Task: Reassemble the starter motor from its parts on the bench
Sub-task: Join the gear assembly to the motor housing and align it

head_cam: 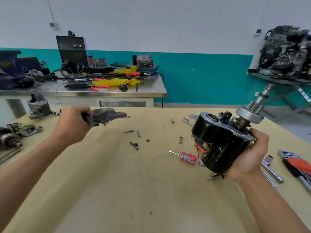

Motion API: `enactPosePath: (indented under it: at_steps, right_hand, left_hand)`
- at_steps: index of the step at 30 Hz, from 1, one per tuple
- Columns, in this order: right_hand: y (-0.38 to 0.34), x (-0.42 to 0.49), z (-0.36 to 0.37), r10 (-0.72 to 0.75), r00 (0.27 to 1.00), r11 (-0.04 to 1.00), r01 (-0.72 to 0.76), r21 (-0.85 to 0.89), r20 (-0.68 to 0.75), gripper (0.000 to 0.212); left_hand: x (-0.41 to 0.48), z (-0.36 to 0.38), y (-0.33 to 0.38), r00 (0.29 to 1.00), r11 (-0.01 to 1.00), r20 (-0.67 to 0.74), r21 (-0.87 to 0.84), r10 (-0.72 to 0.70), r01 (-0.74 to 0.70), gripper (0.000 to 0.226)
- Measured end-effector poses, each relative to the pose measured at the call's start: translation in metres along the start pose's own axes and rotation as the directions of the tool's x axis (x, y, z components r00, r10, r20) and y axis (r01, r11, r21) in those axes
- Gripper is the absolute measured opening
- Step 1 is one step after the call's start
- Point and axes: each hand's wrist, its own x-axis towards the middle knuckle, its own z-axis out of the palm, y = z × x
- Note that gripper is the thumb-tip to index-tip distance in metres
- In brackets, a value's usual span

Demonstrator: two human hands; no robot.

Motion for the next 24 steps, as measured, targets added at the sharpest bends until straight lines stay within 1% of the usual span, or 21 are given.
enactPosePath:
  at_steps: [3, 5, 8, 11, 14, 16, 18, 19, 20, 22, 24]
  right_hand:
    - [0.002, -0.001, 0.001, 0.005, 1.0, 1.0, -0.005, -0.002, 0.019, 0.056]
    - [0.002, -0.002, 0.0, 0.01, 1.0, 1.0, -0.01, -0.026, 0.026, 0.056]
    - [-0.001, -0.001, -0.001, 0.006, 1.0, 0.999, -0.005, -0.044, 0.024, 0.056]
    - [-0.012, 0.001, -0.003, -0.017, 1.0, 0.996, 0.018, -0.084, 0.015, 0.055]
    - [-0.026, 0.001, -0.005, -0.054, 0.998, 0.991, 0.05, -0.128, -0.033, 0.054]
    - [-0.035, 0.0, -0.006, -0.063, 0.995, 0.991, 0.053, -0.125, -0.076, 0.051]
    - [-0.044, -0.001, -0.008, -0.085, 0.992, 0.99, 0.073, -0.118, -0.096, 0.05]
    - [-0.049, -0.001, -0.009, -0.094, 0.99, 0.99, 0.082, -0.117, -0.102, 0.051]
    - [-0.053, -0.001, -0.011, -0.104, 0.988, 0.989, 0.091, -0.115, -0.113, 0.05]
    - [-0.059, -0.001, -0.015, -0.116, 0.982, 0.988, 0.099, -0.12, -0.152, 0.046]
    - [-0.061, 0.0, -0.019, -0.101, 0.976, 0.986, 0.072, -0.152, -0.193, 0.05]
  left_hand:
    - [-0.025, 0.002, -0.021, 0.997, 0.995, -0.002, -0.07, -0.072, 0.071, 0.042]
    - [-0.035, 0.005, -0.029, 0.996, 0.992, -0.005, -0.097, -0.086, 0.085, 0.044]
    - [-0.045, 0.012, -0.031, 0.997, 0.994, -0.009, -0.078, -0.079, 0.078, 0.045]
    - [-0.051, 0.018, -0.023, 0.999, 0.997, -0.01, -0.059, -0.048, 0.047, 0.04]
    - [-0.059, 0.023, -0.02, 1.0, 0.998, 0.008, -0.065, -0.022, 0.023, 0.035]
    - [-0.064, 0.027, -0.027, 0.997, 0.998, 0.049, -0.013, -0.064, 0.065, 0.042]
    - [-0.065, 0.03, -0.037, 0.991, 0.995, 0.083, 0.026, -0.103, 0.101, 0.039]
    - [-0.065, 0.031, -0.04, 0.988, 0.993, 0.102, 0.029, -0.119, 0.117, 0.041]
    - [-0.066, 0.031, -0.041, 0.988, 0.995, 0.122, 0.04, -0.097, 0.093, 0.049]
    - [-0.065, 0.031, -0.042, 0.991, 0.998, 0.131, 0.061, -0.003, -0.005, 0.061]
    - [-0.065, 0.031, -0.033, 0.995, 0.999, 0.097, 0.001, 0.041, -0.041, 0.061]
